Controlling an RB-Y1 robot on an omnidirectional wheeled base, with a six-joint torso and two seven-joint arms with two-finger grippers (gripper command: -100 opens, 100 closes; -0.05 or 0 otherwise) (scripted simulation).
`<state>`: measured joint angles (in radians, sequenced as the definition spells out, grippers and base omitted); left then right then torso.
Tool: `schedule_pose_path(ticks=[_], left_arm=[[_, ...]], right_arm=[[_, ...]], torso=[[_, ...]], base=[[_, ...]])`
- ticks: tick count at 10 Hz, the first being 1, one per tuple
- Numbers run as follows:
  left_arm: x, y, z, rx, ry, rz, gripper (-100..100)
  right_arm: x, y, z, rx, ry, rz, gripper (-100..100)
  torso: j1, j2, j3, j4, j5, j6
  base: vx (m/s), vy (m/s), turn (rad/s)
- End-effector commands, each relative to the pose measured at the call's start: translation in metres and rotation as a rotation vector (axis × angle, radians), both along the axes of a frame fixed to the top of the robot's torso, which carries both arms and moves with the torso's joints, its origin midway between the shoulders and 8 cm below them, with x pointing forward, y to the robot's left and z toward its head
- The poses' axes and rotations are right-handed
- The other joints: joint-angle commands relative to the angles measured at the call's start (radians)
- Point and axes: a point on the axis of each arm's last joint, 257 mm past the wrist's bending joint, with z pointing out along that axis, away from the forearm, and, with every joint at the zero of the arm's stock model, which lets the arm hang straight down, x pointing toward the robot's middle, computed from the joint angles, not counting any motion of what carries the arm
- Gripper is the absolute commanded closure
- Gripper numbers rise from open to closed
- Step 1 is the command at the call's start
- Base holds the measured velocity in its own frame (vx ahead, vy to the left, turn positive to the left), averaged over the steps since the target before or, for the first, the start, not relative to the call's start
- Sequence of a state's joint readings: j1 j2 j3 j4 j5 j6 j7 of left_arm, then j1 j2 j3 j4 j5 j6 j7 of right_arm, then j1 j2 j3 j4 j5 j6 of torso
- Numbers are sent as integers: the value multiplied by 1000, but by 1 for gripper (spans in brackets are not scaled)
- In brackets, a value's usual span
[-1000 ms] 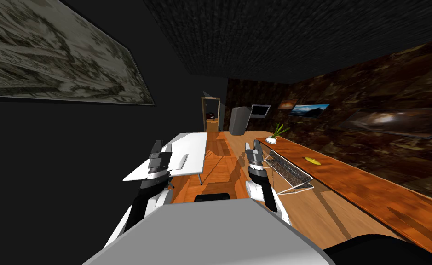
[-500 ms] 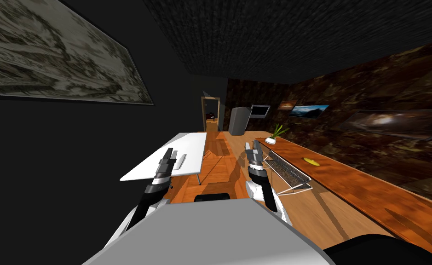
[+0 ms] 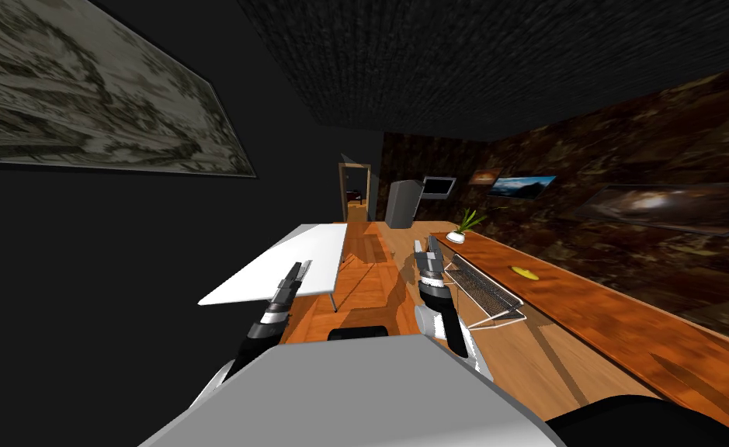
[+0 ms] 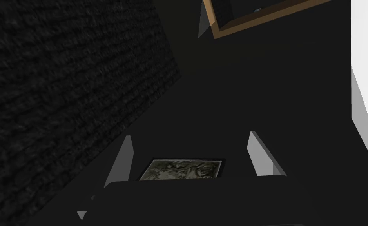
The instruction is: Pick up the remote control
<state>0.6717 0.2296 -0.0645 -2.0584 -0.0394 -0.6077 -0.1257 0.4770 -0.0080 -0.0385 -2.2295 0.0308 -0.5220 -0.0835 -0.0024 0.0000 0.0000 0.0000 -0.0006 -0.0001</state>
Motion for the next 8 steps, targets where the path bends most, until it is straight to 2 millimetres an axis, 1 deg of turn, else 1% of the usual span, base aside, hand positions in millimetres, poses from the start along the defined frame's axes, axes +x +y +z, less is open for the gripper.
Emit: schedule_pose_path(ticks=[1,2,3,4,5,6,7,8], left_arm=[[-4,-1,-23,6,45,-9,-100],[-12,-6,-44,20,91,-36,-100],[-13,-3,-56,20,117,-30,-100],[-24,-7,-78,34,167,-59,-100],[-25,-4,-90,34,192,-53,-100],[-38,-10,-107,47,234,-85,-100],[-41,-6,-120,47,262,-78,-100],[-57,-10,-141,59,315,-109,-100]], right_arm=[[0,0,0,0,0,0,0],[0,0,0,0,0,0,0],[0,0,0,0,0,0,0],[0,0,0,0,0,0,0],[0,0,0,0,0,0,0],[0,0,0,0,0,0,0],[0,0,0,0,0,0,0],[0,0,0,0,0,0,0]], torso=[[0,0,0,0,0,0],[0,0,0,0,0,0],[-1,-1,0,0,0,0],[-1,0,0,0,0,0],[-1,-1,0,0,0,0],[-1,-1,0,0,0,0],[-1,-1,-1,0,0,0],[-1,-1,-1,0,0,0]], base=[[9,-40,7],[14,-60,0],[7,-53,5],[16,-61,-5],[15,-48,4],[22,-63,-10],[16,-49,2],[33,-57,-16]])
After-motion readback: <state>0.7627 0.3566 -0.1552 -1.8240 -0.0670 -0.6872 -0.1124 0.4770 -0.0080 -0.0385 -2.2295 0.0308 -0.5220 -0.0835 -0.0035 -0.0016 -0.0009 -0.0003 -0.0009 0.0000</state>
